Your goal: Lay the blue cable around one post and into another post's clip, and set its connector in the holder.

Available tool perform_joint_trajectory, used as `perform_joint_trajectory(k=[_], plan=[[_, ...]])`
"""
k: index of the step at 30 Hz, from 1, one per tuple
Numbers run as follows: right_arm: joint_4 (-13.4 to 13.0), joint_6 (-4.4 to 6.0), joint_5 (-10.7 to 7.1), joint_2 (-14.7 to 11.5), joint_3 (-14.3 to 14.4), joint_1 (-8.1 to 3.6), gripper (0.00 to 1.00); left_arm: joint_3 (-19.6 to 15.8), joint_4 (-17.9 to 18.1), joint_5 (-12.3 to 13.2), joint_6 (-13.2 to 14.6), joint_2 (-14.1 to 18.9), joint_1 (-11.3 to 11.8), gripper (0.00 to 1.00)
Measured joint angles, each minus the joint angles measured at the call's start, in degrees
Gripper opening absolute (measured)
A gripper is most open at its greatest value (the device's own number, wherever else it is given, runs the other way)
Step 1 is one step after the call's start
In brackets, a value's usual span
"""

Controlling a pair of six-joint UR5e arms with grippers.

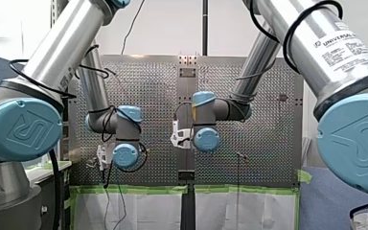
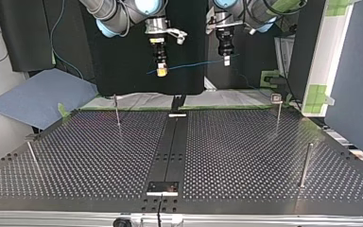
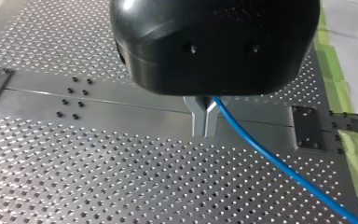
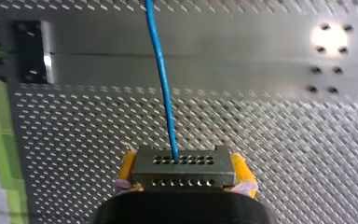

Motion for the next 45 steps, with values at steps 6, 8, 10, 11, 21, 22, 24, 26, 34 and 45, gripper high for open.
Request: perform_joint_trajectory(k=[6,8,10,11,21,22,24,26,34,45], plan=[[2.8,0.86,1.01,-3.1,-1.1,-0.27,0.0,0.0,-0.3,1.6,-0.1,3.4,0.3,0.0],[3.8,0.92,1.06,-4.2,-1.2,-0.35,0.0,0.0,-0.1,2.4,-0.1,4.4,0.4,0.0],[4.3,0.97,1.05,-5.0,-1.3,-0.43,0.0,0.0,0.2,3.3,-0.2,5.4,0.5,0.0],[4.5,0.99,1.04,-5.6,-1.3,-0.47,0.0,0.0,0.4,3.7,-0.2,5.7,0.5,0.0],[4.7,1.02,0.85,-10.4,-1.9,-0.53,0.0,0.3,4.1,8.6,-0.2,10.7,0.9,0.0],[4.7,1.03,0.85,-10.8,-2.0,-0.53,0.0,0.4,4.5,9.1,-0.2,11.2,1.0,0.0],[4.9,0.96,0.72,-11.4,-2.3,-0.52,0.0,0.5,5.3,9.7,-0.3,12.1,1.3,0.0],[5.5,0.82,0.41,-11.7,-3.0,-0.52,0.0,0.6,6.3,9.7,-0.5,13.0,1.6,0.0],[9.1,0.76,-0.47,-12.0,-6.5,-0.5,0.0,0.6,9.8,6.5,-1.0,16.9,4.0,0.0],[13.5,0.24,-3.88,-11.9,-10.9,-0.57,0.0,0.6,5.6,2.4,-4.2,22.3,9.3,0.0]])
